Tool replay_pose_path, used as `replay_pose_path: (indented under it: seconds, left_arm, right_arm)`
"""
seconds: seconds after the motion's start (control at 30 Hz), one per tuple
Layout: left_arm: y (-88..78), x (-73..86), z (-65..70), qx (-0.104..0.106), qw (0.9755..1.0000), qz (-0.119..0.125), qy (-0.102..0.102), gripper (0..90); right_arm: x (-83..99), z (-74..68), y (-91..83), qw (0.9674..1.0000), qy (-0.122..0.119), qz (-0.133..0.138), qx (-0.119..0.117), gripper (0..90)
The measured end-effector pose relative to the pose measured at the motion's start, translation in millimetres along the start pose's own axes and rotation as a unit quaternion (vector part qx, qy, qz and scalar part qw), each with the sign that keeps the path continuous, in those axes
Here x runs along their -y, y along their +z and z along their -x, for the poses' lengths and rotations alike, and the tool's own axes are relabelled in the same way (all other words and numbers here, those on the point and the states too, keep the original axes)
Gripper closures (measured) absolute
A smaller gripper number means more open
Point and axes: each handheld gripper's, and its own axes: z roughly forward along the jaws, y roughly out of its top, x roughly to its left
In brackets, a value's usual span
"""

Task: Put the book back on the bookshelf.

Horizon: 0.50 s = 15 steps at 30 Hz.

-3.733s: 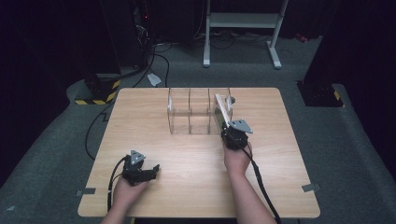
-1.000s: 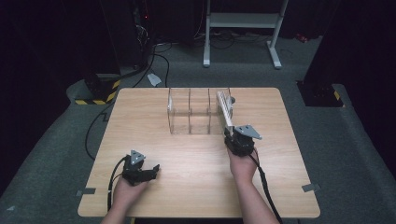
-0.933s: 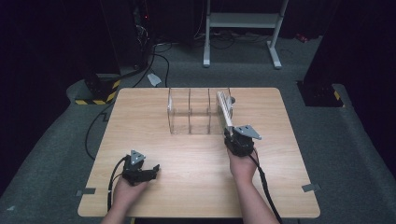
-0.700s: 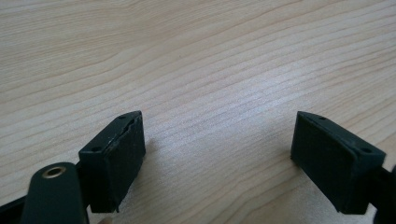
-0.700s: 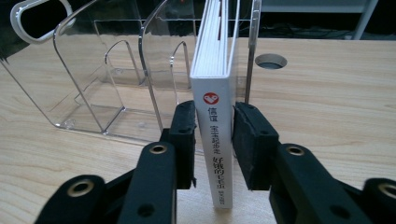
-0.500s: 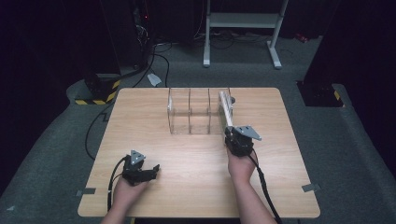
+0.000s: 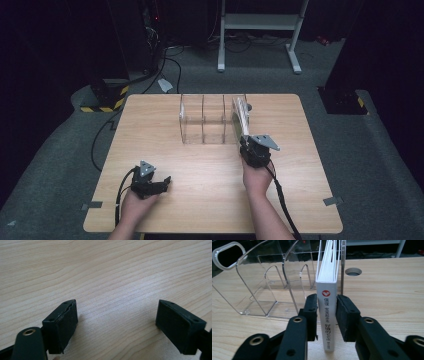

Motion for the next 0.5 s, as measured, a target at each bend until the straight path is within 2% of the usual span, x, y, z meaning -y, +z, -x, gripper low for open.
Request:
replay_pose_path:
  seconds: [0.13,0.23,0.5]
  left_arm:
    - [-0.1,0.0,0.0,0.000,1.0000,0.000,0.000,17.9]
    - [-0.1,0.0,0.1,0.000,1.0000,0.001,0.001,18.0]
    - [0.0,0.1,0.2,0.000,1.0000,0.001,-0.001,17.9]
  right_arm:
    - [1.8,1.7,-4.2,0.9999,-0.008,0.000,-0.009,62.0]
    - [5.3,3.9,-7.1,0.9995,-0.026,-0.004,-0.018,62.0]
    - [9.2,9.9,-12.8,0.9991,-0.040,-0.001,-0.012,70.0]
